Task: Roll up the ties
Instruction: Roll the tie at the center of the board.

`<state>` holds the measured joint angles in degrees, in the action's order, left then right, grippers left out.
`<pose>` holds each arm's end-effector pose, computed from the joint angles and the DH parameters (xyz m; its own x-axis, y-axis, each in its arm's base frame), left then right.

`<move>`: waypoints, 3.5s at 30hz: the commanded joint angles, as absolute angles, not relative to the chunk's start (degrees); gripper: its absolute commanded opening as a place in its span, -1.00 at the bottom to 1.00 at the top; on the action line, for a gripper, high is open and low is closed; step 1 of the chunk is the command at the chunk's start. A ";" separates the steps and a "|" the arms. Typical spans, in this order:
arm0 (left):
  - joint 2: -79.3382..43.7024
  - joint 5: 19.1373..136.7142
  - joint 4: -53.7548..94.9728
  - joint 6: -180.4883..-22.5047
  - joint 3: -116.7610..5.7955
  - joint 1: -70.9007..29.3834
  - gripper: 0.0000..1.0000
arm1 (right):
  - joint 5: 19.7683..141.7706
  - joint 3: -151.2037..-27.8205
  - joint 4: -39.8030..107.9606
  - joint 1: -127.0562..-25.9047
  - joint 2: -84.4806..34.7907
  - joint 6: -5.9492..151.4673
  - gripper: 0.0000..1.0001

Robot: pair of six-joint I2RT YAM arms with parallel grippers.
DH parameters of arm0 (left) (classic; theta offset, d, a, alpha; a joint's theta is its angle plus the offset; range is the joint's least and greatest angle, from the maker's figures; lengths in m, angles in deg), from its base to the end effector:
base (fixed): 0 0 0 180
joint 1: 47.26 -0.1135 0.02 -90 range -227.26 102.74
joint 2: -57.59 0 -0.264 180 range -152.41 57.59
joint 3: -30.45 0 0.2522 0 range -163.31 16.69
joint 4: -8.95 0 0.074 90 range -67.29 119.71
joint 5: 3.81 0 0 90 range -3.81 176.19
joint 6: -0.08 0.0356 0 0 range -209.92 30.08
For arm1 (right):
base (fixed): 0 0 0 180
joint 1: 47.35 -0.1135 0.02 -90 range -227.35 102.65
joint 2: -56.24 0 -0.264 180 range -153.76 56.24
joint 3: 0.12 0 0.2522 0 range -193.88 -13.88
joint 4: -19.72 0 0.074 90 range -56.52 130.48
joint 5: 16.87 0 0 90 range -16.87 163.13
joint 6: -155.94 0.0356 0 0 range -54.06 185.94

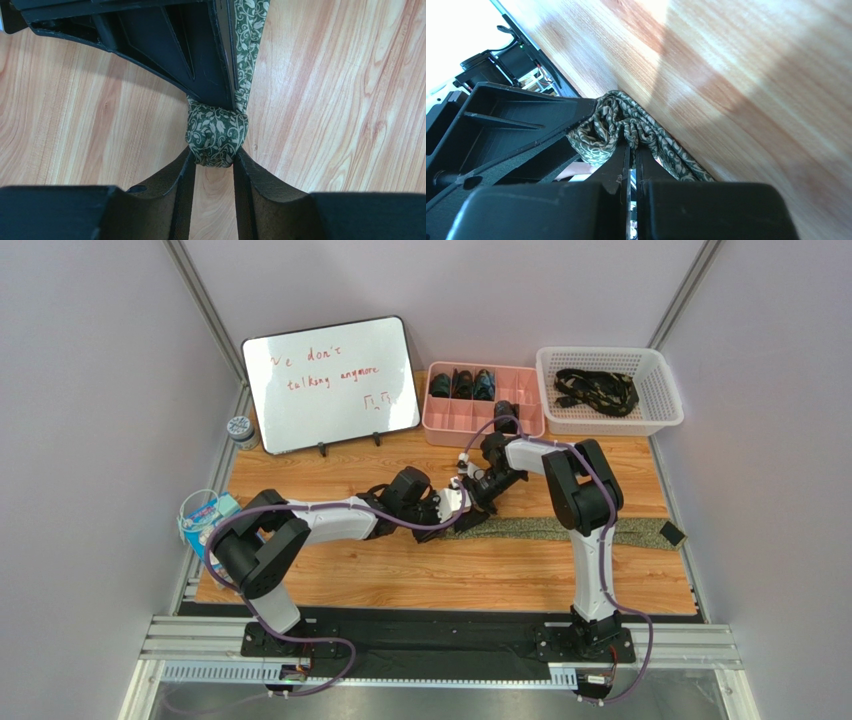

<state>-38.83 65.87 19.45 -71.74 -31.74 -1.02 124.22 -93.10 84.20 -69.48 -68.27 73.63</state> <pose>0.2223 -0.2500 0.1584 -0.1979 0.6297 -0.7512 0.9575 0.2883 -0.0105 0.3364 0.1667 0.1033 -0.9345 -0.2893 0.2073 -0.0364 0.6571 0.7529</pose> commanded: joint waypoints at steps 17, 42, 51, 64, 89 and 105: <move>-46.56 57.89 7.43 -74.27 -36.93 -0.50 -0.07 | 119.71 -92.28 81.74 -69.50 -71.91 70.60 -1.00; -53.50 67.55 34.31 -66.01 -46.33 1.17 -0.77 | 122.35 -92.71 82.61 -69.15 -68.31 70.43 -0.70; -55.35 67.82 39.58 -65.31 -47.64 1.17 -0.81 | 122.96 -92.98 86.30 -66.87 -63.57 69.99 -0.24; -56.49 67.91 40.47 -64.61 -48.79 1.17 -0.83 | 125.51 -92.80 89.12 -62.91 -60.13 67.79 -0.44; -47.00 60.62 32.65 -68.38 -43.79 0.29 -0.59 | 125.95 -89.38 76.64 -68.01 -66.46 75.79 -1.00; -45.68 55.95 25.70 -73.83 -43.25 -0.50 -0.17 | 125.51 -88.85 75.06 -68.18 -68.13 75.79 -1.00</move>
